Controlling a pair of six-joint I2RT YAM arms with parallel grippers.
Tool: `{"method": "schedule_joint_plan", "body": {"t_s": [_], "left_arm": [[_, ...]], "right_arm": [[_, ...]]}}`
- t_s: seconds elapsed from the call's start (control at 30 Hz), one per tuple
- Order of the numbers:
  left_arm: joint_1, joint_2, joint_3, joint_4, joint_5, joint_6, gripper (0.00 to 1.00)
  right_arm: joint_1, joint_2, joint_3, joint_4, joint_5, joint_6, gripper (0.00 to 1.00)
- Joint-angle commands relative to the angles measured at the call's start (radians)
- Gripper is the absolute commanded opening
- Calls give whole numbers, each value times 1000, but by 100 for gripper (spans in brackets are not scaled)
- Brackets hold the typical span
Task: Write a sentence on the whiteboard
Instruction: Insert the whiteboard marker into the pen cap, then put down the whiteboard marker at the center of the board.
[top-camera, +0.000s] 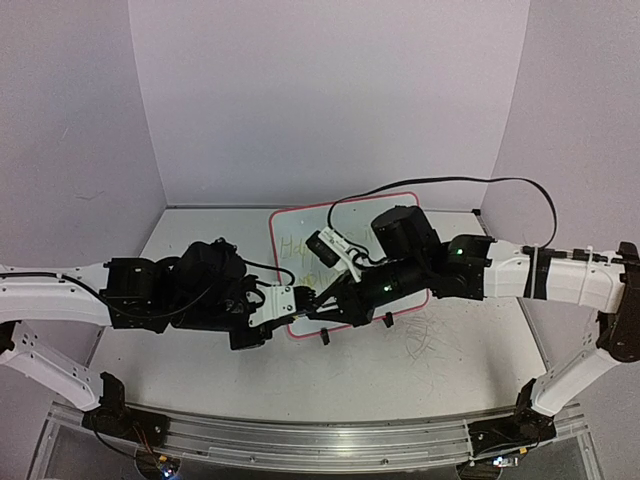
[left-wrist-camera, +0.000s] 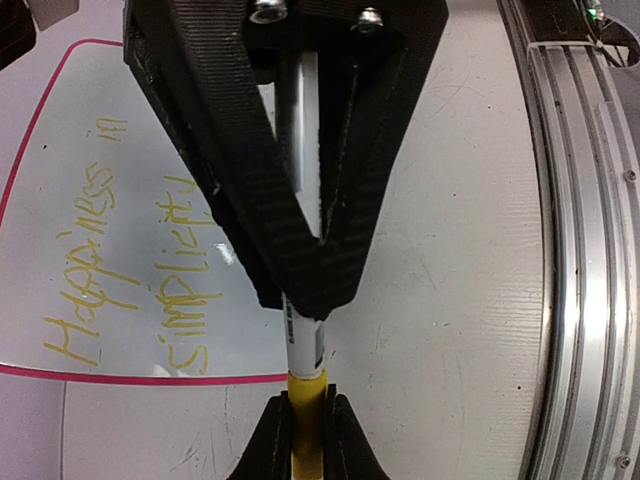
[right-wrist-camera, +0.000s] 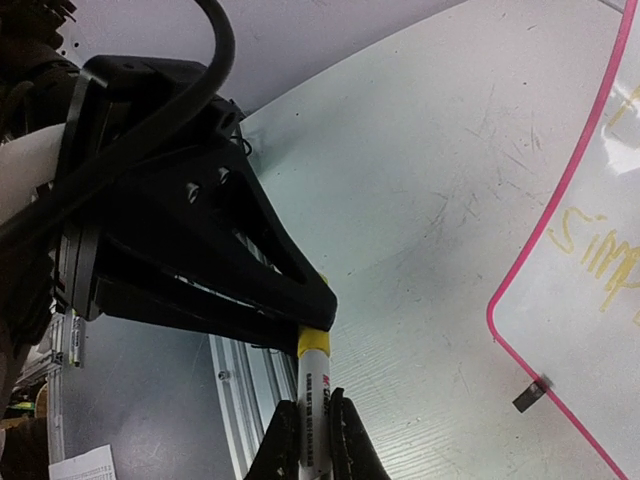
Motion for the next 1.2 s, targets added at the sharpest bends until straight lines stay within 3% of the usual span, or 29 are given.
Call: {"method": "schedule_joint_plan", "body": {"t_s": [0.0, 0.17, 0.47, 0.7, 0.77, 0.83, 1.07, 1.17], "left_arm": [[-46, 29, 104, 163, -17, 77, 0], [-120, 67, 111, 250, -112, 139, 0], [-135, 75, 67, 363, -133, 127, 0], [-135, 15, -2, 360, -185, 35, 0], [-134, -26, -23, 336, -233, -33, 8], [-133, -71, -39, 296, -282, -127, 27], [-116, -264, -126, 287, -352, -409, 75], [-90, -303, -148, 308, -383, -517, 82]], "right_arm": [[17, 67, 74, 17, -184, 53, 0], [17, 128, 88, 65, -234, 159, 0], [22, 194, 48, 380, -309, 416, 0], [-45, 122, -95, 412, -234, 389, 0], [-110, 80, -192, 422, -201, 345, 0], [-155, 36, -289, 418, -146, 237, 0], [-110, -27, -481, 376, -44, -68, 0], [-68, 9, -473, 348, 45, -106, 0]]}}
